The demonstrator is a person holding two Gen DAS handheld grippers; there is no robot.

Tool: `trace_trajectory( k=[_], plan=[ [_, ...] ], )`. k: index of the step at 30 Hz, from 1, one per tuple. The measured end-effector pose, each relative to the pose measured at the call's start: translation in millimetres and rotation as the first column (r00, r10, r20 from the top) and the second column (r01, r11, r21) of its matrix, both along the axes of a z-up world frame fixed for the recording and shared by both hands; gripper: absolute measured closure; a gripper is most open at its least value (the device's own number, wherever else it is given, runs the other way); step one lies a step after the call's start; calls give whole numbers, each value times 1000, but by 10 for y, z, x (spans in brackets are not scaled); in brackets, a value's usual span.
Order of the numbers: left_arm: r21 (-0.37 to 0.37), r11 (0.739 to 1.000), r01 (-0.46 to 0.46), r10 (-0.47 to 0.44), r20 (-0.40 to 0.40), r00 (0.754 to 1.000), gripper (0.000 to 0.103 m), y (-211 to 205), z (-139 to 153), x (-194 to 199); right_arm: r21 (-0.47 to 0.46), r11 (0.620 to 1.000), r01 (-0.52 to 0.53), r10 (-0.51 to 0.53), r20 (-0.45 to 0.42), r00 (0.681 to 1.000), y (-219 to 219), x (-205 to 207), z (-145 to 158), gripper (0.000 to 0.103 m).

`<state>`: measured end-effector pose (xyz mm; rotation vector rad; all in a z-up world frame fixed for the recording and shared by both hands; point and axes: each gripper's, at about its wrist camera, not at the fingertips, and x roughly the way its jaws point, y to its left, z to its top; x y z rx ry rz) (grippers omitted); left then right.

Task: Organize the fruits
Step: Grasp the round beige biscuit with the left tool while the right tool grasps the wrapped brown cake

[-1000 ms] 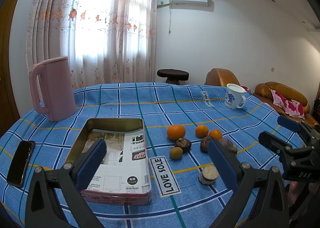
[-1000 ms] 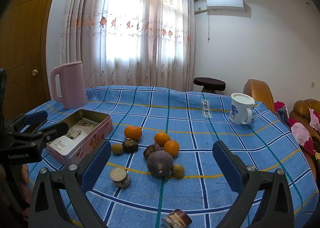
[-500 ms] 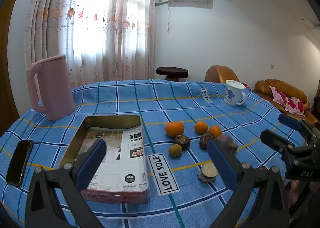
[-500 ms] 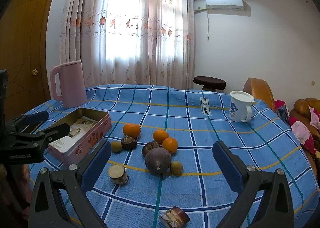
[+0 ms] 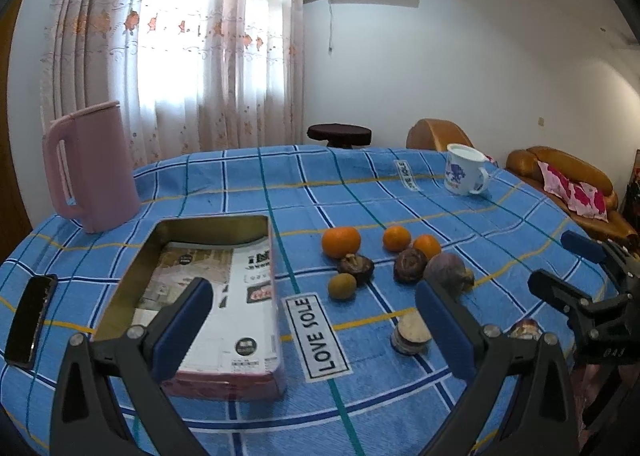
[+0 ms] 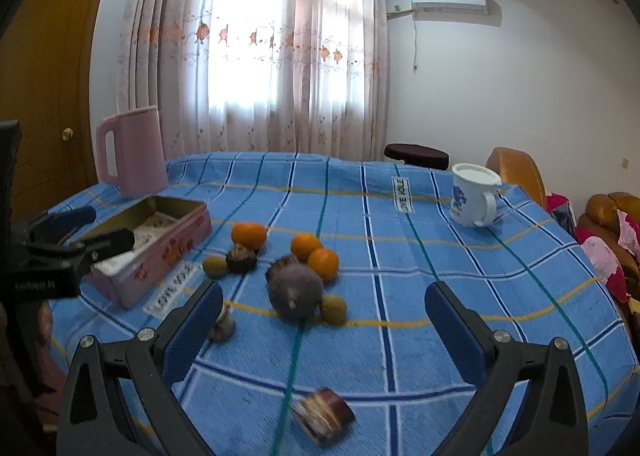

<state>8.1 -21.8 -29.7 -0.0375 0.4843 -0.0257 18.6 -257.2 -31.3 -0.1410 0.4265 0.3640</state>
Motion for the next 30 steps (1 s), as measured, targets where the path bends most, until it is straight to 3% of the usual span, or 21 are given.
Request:
trace_trajectory(
  k=[9,10,12,16,18,20,21,30],
  plan=[
    [26,996,87,-87,-27,996,0,-332,-220,26,-19,999,-43,42,-42,998,-241,-127,-373,4],
    [30,995,91,-90,-28,996,0,-358,-230,33,-22,999,-44,43,-46,998,-239,-124,-401,7],
    [34,994,102,-101,-35,994,0,-404,-251,52,-25,998,-60,59,-69,996,-235,-97,-469,26],
    [35,990,137,-135,-65,989,4,-510,-321,98,-12,995,-98,95,-135,986,-213,-24,-595,42],
    [32,986,163,-159,-89,983,9,-570,-361,143,-9,993,-115,112,-150,982,-196,-17,-641,54],
    [24,982,185,-182,-115,977,16,-620,-405,187,11,990,-139,138,-168,976,-195,-7,-672,60],
    [16,979,201,-197,-134,971,23,-648,-427,220,14,990,-139,140,-166,976,-186,-8,-680,60],
    [-38,972,230,-232,-245,941,48,-700,-570,492,27,988,-150,152,-155,976,-218,-25,-692,60]
  ],
)
